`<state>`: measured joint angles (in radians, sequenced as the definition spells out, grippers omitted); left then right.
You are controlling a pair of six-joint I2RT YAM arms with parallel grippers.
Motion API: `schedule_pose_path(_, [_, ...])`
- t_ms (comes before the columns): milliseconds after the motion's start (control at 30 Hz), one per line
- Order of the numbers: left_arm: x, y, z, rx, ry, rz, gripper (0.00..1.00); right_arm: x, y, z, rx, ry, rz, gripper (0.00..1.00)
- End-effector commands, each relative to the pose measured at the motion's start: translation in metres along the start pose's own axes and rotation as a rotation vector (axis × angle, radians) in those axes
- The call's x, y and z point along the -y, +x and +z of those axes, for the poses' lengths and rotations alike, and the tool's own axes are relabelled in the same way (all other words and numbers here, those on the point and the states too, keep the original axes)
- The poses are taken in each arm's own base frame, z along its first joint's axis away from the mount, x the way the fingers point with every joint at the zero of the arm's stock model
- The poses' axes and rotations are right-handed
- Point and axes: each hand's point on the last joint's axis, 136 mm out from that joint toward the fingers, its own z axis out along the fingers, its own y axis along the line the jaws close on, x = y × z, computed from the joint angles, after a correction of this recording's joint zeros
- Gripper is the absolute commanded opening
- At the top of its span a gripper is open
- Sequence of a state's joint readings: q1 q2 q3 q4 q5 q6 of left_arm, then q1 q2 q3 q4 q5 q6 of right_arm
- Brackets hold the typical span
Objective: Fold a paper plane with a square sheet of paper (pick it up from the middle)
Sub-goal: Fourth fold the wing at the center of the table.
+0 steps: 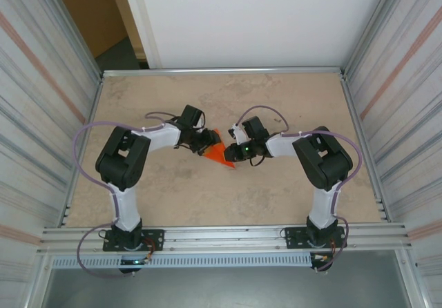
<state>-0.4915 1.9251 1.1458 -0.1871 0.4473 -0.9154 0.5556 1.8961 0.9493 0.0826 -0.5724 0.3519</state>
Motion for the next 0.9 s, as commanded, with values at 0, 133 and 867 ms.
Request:
schedule_pose_path(0, [-0.013, 0.005, 0.006, -0.028, -0.076, -0.003, 0.48, 0.009, 0.016, 0.000, -0.056, -0.004, 0.091, 0.19])
schedule_pose_path(133, [-0.021, 0.009, 0.008, -0.046, -0.117, 0.002, 0.48, -0.002, -0.003, -0.017, -0.014, -0.099, 0.177, 0.28])
schedule_pose_path(867, [-0.038, 0.020, 0.017, -0.111, -0.215, -0.005, 0.49, -0.012, -0.003, -0.012, -0.089, -0.126, 0.196, 0.28])
